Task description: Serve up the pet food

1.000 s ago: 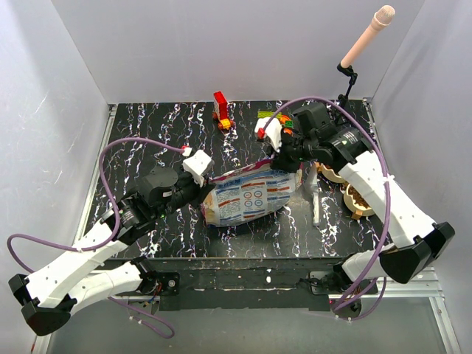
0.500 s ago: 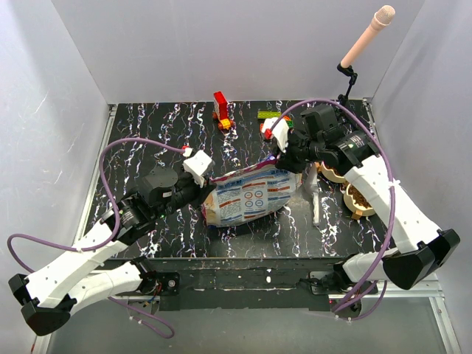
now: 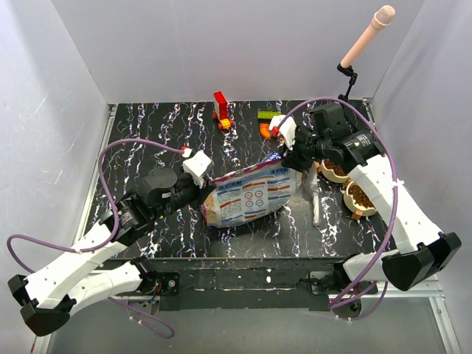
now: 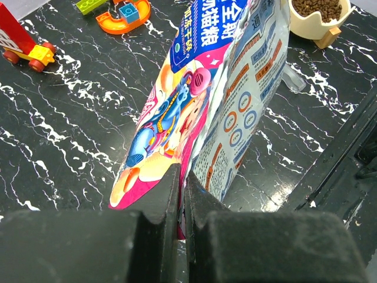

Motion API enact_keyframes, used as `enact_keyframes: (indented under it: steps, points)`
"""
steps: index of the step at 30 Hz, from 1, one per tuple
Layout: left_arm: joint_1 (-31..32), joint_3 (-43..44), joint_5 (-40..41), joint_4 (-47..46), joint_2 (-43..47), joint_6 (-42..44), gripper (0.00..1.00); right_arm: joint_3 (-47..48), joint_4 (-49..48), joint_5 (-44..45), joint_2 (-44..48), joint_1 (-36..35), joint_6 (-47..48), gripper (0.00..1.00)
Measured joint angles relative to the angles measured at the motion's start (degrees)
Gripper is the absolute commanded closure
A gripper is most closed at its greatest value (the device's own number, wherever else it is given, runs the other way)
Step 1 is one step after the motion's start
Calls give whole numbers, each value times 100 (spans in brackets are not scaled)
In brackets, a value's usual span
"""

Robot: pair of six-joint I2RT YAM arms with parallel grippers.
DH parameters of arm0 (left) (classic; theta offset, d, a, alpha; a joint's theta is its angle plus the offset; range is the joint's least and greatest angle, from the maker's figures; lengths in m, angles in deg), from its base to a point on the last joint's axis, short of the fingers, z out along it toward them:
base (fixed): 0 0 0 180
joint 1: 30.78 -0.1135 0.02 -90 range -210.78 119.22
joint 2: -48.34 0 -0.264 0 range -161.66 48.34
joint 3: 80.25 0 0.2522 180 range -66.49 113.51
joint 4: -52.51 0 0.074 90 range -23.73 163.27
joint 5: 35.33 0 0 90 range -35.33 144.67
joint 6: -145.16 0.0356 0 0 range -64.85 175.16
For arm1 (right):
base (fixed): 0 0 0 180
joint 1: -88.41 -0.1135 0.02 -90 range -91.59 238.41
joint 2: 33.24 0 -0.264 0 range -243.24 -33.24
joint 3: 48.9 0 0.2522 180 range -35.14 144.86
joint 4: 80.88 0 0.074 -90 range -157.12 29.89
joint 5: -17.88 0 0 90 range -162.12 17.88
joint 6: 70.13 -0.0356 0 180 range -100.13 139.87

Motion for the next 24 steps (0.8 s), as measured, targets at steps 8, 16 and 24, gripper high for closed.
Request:
enact_keyframes:
  steps: [8,16,24]
  points:
    - [4,-2,-24,28,22,0,100,-4,59,101,33,107,192,99]
    - [4,-2,-66,0,24,98,100,0,81,13,-2,195,258,82]
    - [4,-2,-98,-2,33,116,100,-13,28,50,39,330,223,75]
